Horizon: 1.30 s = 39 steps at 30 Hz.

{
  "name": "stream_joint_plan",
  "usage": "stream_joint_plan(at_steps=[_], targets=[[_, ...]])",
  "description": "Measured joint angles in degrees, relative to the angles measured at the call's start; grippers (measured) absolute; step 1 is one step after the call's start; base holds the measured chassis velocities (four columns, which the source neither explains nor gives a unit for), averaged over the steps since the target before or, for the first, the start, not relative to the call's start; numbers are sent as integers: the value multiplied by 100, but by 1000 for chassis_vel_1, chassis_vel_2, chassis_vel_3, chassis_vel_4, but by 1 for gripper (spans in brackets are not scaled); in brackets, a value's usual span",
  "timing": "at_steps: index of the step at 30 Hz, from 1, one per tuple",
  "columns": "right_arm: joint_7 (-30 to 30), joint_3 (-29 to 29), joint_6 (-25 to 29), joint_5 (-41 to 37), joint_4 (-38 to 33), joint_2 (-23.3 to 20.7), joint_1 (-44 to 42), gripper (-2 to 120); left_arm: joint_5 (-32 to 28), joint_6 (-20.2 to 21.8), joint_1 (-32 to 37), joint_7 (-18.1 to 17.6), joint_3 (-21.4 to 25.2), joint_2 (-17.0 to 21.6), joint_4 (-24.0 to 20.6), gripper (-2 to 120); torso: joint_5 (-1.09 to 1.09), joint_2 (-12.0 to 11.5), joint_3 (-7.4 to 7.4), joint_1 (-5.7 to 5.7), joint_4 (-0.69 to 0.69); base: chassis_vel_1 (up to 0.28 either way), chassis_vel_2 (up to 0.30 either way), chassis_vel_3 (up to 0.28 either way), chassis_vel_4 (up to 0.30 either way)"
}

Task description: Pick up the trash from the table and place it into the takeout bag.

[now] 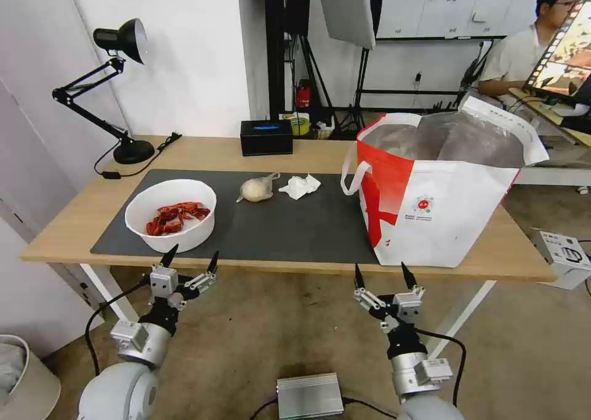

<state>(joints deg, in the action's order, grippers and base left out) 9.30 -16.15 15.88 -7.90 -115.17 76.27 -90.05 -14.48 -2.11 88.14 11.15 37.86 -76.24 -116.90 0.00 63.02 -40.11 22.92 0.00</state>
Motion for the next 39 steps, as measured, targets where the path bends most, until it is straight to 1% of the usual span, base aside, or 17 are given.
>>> stream_joint_plan(at_steps=[3, 7, 12, 15, 19, 22, 28, 30, 32, 33, 34, 36, 37, 39], targets=[[-60, 116, 46, -137, 135, -70, 259, 100, 5, -52, 39, 14, 3, -29, 0, 100, 0, 0, 0, 0, 0, 0, 0, 0, 0], [-89, 272, 71, -421, 430, -166, 822, 100, 23, -96, 96, 59, 41, -91, 0, 100, 0, 0, 0, 1, 1, 0, 0, 0, 0], [-89, 464, 57, -531, 689, -219, 1247, 100, 26, -114, 133, 118, 58, -99, 23, 100, 0, 0, 0, 0, 0, 0, 0, 0, 0], [-88, 730, -7, -627, 1006, -240, 1715, 100, 29, -149, 163, 134, 96, -117, 44, 100, 0, 0, 0, 0, 1, 0, 0, 0, 0], [-85, 871, -31, -670, 1219, -220, 1957, 100, 29, -158, 176, 138, 115, -130, 45, 100, 0, 0, 0, 0, 1, 0, 0, 0, 0], [-4, 1069, -118, -783, 1477, -166, 2305, 100, 28, -165, 205, 143, 143, -151, 28, 100, 0, 0, 0, 0, 0, 0, 0, 0, 0], [120, 1294, -236, -913, 1723, -142, 2768, 100, 23, -173, 188, 150, 170, -147, 62, 100, 0, 0, 0, 0, 1, 0, 0, 0, 0], [240, 1466, -327, -1141, 1928, -145, 3136, 100, 24, -177, 166, 156, 175, -134, 88, 100, 0, 0, -1, 0, 0, 0, 0, 0, 0], [240, 1466, -327, -1141, 1928, -145, 3136, 100, 24, -177, 166, 156, 175, -134, 88, 100, 0, 0, -1, 0, 0, 0, 0, 0, 0], [321, 1598, -386, -1321, 2111, -147, 3439, 100, 24, -180, 162, 160, 188, -135, 88, 100, 0, 0, 0, 0, 0, 0, 0, 0, 0], [321, 1598, -386, -1321, 2111, -147, 3439, 100, 24, -180, 162, 160, 188, -135, 88, 100, 0, 0, 0, 0, 0, 0, 0, 0, 0], [420, 1787, -448, -1511, 2433, -131, 3876, 100, 24, -187, 162, 166, 192, -139, 101, 100, 0, 0, 0, 1, 0, 0, 0, 0, 0], [420, 1787, -448, -1511, 2433, -131, 3876, 100, 24, -187, 162, 166, 192, -139, 101, 100, 0, 0, 0, 1, 0, 0, 0, 0, 0], [510, 1945, -516, -1710, 2663, -94, 4177, 100, 20, -204, 143, 172, 191, -137, 121, 100, 0, 0, 0, 0, 0, 0, 0, 0, 0]])
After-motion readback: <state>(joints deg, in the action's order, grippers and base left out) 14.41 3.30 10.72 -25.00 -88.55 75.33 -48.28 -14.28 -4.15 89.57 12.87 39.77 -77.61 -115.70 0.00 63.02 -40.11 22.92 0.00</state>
